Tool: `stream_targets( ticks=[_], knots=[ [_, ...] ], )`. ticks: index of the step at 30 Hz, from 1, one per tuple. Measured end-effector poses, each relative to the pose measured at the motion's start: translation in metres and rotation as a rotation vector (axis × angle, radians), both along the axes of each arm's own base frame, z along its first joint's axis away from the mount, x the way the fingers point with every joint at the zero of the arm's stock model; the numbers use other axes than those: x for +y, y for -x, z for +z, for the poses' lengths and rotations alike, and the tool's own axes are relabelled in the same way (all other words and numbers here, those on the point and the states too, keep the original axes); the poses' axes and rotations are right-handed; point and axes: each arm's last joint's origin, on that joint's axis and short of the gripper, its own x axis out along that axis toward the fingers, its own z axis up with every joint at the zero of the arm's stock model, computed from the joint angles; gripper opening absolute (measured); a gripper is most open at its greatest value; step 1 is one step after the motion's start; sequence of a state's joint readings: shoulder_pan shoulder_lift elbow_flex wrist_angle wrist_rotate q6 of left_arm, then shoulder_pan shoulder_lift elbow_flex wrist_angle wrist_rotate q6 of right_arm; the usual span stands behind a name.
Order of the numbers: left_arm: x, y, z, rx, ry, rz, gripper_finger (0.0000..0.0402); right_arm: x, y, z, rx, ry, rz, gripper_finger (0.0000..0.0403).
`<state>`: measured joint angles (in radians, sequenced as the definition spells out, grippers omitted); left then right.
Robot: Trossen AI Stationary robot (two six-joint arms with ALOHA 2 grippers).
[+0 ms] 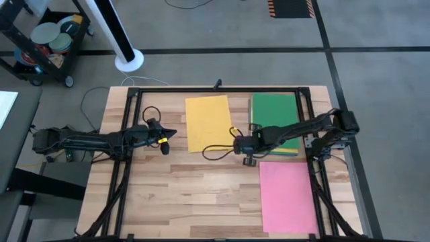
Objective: Organize paper
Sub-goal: Move the green paper to the bottom center of the table
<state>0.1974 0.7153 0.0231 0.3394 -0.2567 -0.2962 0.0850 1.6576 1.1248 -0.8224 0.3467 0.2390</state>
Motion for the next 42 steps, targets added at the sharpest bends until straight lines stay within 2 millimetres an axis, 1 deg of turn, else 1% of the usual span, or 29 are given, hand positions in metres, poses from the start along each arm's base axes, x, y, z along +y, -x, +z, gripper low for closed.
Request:
stream_targets(
  ticks=[4,9,13,18,22,26,34,42],
  knots=[
    [0.001,-0.008,-0.001,0.009,-0.001,-0.024,0.0,0.004,0.013,-0.003,0.077,0.044,-0.099,0.0027],
    [0.004,-0.022,-0.001,0.072,-0.004,-0.031,0.0,0.01,0.029,-0.024,0.123,0.05,-0.159,0.0056],
    [0.006,-0.034,0.002,0.07,-0.03,-0.04,0.0,0.013,0.035,-0.042,0.087,0.07,-0.158,0.007],
    [0.009,-0.045,0.001,0.099,-0.034,-0.044,0.0,0.019,0.037,-0.051,0.04,0.1,-0.141,0.0073],
    [0.01,-0.051,-0.003,0.141,-0.041,-0.051,0.0,0.019,0.038,-0.056,0.003,0.142,-0.138,0.0073],
    [0.011,-0.054,-0.008,0.16,-0.044,-0.055,0.0,0.016,0.043,-0.062,0.005,0.203,-0.142,0.0073],
    [0.013,-0.057,-0.012,0.159,-0.042,-0.046,0.0,0.015,0.042,-0.066,-0.028,0.194,-0.14,0.0073],
    [0.014,-0.058,-0.011,0.144,-0.042,-0.045,0.0,0.02,0.042,-0.066,-0.043,0.194,-0.131,0.0073]
  ],
)
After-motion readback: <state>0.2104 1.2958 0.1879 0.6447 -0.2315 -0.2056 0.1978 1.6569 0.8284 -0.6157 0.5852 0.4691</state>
